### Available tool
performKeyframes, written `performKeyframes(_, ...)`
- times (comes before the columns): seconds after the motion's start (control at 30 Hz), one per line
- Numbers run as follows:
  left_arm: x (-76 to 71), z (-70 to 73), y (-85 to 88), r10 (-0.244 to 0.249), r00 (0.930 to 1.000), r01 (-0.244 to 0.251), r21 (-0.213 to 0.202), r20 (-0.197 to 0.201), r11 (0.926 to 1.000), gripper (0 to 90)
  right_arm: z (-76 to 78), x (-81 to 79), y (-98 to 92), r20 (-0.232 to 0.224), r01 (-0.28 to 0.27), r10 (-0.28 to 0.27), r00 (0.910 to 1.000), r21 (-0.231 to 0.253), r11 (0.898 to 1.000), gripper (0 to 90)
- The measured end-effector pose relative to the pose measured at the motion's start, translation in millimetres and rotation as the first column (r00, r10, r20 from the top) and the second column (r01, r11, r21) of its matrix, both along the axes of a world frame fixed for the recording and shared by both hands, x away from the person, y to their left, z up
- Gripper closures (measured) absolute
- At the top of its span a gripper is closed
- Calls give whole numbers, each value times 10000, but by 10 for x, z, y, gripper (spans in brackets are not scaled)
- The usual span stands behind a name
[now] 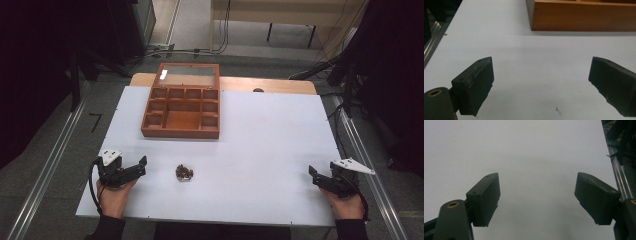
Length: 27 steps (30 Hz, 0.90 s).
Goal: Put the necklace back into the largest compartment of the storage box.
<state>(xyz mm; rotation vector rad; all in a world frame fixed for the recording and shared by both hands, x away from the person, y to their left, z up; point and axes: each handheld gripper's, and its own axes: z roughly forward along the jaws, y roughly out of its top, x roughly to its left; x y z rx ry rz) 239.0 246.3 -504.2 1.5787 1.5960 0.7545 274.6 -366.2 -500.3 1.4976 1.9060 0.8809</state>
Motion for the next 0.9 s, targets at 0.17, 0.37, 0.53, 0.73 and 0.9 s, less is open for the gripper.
performKeyframes(0.17,-9,2,-25,-22,10000,22,-46,85,10000,68,-3,-4,-8,-1,39,-39,10000,-9,10000,190)
performKeyframes(0.37,-16,10,-49,-96,9999,96,-4,69,10000,68,-4,-2,1,-28,18,-18,10000,-33,10000,190)
performKeyframes(0.53,-20,10,-84,-165,9999,165,84,40,9998,69,-7,-3,1,-34,35,-35,10000,-57,10000,190)
performKeyframes(0.73,-29,11,-127,-264,9996,263,134,26,9996,69,-9,-2,-2,-31,48,-48,10000,-73,10000,190)
performKeyframes(0.9,-33,11,-151,-372,9993,372,97,4,9993,75,-17,1,3,-77,54,-55,10000,-104,9999,190)
